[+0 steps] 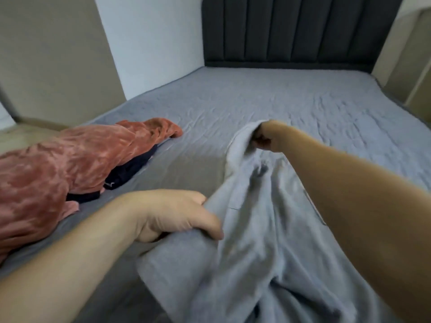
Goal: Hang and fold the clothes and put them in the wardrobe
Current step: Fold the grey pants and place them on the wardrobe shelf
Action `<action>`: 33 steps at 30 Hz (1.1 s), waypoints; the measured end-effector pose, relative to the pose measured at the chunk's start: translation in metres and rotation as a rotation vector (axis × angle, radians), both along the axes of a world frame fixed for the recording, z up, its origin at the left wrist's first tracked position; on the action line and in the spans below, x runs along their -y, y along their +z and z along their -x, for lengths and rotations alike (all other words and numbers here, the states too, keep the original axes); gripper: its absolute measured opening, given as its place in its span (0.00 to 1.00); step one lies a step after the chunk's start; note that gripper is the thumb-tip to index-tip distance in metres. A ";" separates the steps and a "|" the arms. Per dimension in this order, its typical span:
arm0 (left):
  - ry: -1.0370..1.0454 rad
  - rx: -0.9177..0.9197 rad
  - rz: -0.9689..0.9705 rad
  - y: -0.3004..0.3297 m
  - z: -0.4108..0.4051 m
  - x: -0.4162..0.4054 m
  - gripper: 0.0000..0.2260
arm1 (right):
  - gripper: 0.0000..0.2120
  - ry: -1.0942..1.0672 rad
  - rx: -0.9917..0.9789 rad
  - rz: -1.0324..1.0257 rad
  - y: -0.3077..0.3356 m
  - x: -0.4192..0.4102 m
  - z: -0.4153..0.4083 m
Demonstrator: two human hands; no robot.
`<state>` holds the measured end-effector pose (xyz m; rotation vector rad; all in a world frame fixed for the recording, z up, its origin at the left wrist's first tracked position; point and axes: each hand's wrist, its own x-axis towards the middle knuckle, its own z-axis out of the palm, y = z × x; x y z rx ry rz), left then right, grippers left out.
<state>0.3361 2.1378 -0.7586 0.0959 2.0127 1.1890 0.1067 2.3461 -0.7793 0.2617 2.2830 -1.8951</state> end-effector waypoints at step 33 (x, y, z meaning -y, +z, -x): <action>0.604 -0.285 -0.004 -0.132 0.242 -0.198 0.41 | 0.13 -0.191 0.139 -0.776 -0.127 -0.211 -0.012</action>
